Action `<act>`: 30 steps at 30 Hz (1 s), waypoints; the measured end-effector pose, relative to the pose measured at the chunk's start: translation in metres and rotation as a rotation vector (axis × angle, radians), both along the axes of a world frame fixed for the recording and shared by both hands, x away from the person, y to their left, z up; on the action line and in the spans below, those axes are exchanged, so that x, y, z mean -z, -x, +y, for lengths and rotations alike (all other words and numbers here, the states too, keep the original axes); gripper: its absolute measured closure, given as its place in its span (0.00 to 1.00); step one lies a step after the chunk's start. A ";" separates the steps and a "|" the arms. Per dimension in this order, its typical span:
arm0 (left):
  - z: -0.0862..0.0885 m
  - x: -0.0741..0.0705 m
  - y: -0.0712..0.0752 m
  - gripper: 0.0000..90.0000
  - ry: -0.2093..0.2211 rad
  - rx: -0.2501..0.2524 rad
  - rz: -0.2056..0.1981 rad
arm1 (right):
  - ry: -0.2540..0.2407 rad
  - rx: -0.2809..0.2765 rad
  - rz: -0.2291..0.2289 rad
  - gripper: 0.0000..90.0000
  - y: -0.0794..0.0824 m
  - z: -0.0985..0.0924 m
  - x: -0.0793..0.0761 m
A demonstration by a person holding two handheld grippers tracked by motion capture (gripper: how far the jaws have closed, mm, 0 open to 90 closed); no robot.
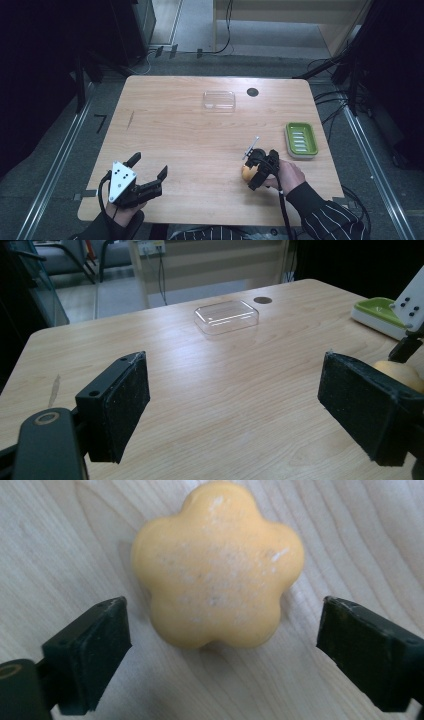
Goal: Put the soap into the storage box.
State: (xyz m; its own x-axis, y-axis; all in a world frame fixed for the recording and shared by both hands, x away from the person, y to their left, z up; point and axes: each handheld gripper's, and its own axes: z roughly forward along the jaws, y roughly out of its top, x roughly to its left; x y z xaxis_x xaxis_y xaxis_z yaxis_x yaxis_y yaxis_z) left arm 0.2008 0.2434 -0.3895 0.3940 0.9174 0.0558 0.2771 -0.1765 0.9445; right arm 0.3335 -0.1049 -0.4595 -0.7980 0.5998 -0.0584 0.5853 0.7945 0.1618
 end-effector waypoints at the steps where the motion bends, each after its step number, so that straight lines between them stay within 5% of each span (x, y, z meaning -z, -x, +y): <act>1: 0.000 0.000 0.000 0.15 -0.001 0.001 0.000 | 0.002 -0.003 -0.001 0.16 -0.001 0.001 -0.001; 16: 0.000 0.000 0.000 0.15 0.000 0.001 0.000 | 0.043 -0.064 0.008 0.43 -0.002 0.009 0.002; 30: 0.000 0.000 0.000 0.15 0.002 -0.001 -0.001 | 0.039 -0.035 0.004 0.44 0.000 0.008 0.003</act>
